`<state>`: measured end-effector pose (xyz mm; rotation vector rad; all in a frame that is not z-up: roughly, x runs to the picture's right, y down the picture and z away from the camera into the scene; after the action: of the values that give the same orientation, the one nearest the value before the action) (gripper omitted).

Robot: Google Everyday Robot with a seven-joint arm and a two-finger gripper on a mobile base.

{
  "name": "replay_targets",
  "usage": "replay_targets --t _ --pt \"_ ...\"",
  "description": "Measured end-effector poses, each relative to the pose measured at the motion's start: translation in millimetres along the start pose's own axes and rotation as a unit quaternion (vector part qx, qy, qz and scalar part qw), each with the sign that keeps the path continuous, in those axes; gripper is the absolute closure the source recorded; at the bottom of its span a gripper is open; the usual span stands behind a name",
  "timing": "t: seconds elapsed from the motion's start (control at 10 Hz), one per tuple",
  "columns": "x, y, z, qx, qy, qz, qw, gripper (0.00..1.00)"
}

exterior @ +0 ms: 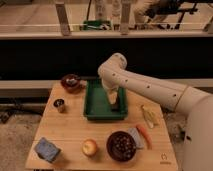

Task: Wipe table surface with brush

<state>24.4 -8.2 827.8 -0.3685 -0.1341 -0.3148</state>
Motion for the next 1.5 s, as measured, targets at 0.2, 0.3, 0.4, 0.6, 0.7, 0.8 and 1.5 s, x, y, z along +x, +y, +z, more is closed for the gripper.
replay_targets --t 0.2,0.3,0.4,0.6,0.7,0.8,1.5 --pt "0 -18 7 0.011 -0.006 0.017 0.9998 0.20" --pt "0 -27 10 0.018 -0.007 0.026 0.9995 0.20" --pt "1 -32 12 0.020 -0.007 0.030 0.9993 0.20" --pt "-7 -58 25 0.025 -0.010 0.034 0.9991 0.20" --pt "-12 -69 30 0.025 -0.010 0.034 0.9991 0.20" --pt "-20 -81 36 0.024 -0.011 0.032 0.9992 0.20" --pt "-61 -133 60 0.026 -0.039 0.029 0.9985 0.20"
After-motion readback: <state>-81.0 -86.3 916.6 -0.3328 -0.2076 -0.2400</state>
